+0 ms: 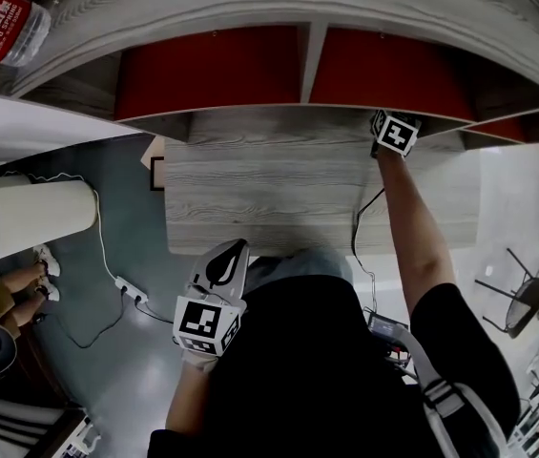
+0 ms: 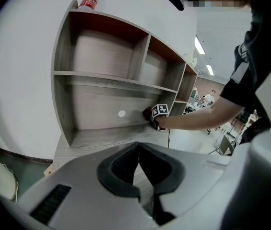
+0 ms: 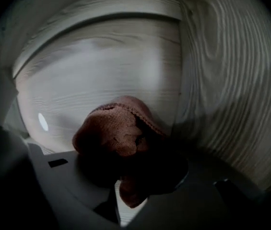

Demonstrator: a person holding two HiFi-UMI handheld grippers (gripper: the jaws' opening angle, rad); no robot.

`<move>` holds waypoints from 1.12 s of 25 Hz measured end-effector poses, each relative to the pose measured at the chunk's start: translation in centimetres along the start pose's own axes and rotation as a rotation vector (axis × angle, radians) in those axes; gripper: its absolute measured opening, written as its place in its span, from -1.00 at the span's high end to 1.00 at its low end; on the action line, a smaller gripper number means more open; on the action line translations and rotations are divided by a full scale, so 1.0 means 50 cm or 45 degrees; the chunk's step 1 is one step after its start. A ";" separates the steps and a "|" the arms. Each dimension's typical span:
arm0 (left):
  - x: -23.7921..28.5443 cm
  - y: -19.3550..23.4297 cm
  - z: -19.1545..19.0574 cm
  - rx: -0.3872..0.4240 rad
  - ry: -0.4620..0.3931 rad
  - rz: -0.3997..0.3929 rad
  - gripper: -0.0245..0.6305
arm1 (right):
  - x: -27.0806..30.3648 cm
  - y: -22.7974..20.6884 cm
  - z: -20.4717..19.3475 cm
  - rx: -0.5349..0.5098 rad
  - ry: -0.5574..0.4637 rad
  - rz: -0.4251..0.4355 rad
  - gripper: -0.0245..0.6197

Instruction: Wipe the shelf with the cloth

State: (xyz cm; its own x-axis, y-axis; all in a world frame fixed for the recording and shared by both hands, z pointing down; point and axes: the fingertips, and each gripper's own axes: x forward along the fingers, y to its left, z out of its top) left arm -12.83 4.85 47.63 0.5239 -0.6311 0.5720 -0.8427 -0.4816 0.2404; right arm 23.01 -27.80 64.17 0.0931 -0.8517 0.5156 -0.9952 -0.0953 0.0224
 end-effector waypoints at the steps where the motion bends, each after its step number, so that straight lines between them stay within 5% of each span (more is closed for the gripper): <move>1: -0.001 0.001 -0.001 -0.003 0.001 0.003 0.91 | 0.001 -0.006 -0.002 0.013 0.019 -0.013 0.59; 7: -0.007 0.010 -0.012 -0.018 0.001 0.026 0.91 | 0.024 0.062 -0.041 0.074 0.161 0.066 0.60; 17: -0.047 0.049 -0.025 -0.068 -0.029 0.116 0.91 | 0.036 0.329 -0.132 0.056 0.385 0.307 0.60; 28: -0.086 0.084 -0.048 -0.138 -0.045 0.199 0.91 | -0.011 0.571 -0.190 -0.195 0.478 0.544 0.60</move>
State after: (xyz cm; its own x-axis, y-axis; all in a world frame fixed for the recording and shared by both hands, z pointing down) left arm -18.90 7.00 48.05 0.3882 -0.7151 0.5813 -0.9215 -0.3090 0.2351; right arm -5.74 -25.17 72.64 -0.3064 -0.5546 0.7737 -0.9377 0.3158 -0.1449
